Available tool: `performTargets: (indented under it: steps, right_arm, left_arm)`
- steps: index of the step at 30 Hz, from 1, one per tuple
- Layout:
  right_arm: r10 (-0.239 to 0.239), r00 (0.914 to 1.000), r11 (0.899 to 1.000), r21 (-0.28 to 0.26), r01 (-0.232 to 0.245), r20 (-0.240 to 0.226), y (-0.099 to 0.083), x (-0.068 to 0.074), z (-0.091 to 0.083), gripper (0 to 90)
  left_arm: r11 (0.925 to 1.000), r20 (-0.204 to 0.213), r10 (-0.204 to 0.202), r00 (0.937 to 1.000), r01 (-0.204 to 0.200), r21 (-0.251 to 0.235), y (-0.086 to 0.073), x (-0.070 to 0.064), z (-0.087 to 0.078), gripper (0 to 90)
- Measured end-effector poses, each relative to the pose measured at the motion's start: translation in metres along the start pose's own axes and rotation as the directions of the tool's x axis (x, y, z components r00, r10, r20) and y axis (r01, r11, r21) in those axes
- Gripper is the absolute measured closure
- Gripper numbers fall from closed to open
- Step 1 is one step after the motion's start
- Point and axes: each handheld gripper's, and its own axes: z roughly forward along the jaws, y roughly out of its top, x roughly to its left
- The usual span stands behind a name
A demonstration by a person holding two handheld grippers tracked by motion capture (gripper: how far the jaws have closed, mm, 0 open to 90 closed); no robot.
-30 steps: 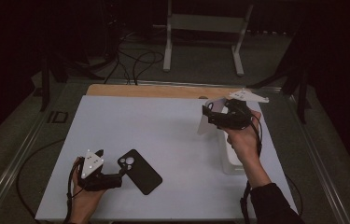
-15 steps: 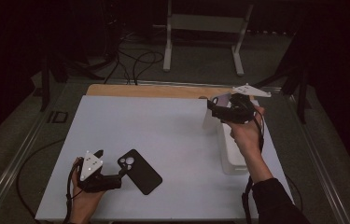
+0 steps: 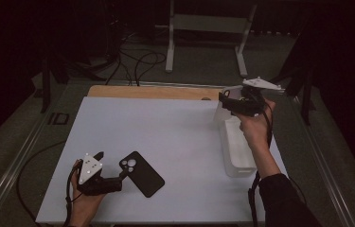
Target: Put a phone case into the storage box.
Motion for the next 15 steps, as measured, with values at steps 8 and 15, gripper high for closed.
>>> performTargets:
  steps: [8, 15]
  right_arm:
    - [0.036, 0.9975, 0.999, 0.000, -0.036, 0.061, 0.000, -0.019, 0.007, 16.9]
    - [0.073, 0.9900, 0.997, 0.010, -0.075, 0.121, -0.004, -0.039, 0.014, 16.9]
  left_arm:
    - [1.0000, 0.001, -0.001, 1.0000, 0.001, -0.002, 0.000, 0.000, 0.000, 0.4]
    - [1.0000, 0.006, 0.003, 1.0000, -0.003, 0.004, -0.001, -0.001, 0.001, 0.3]
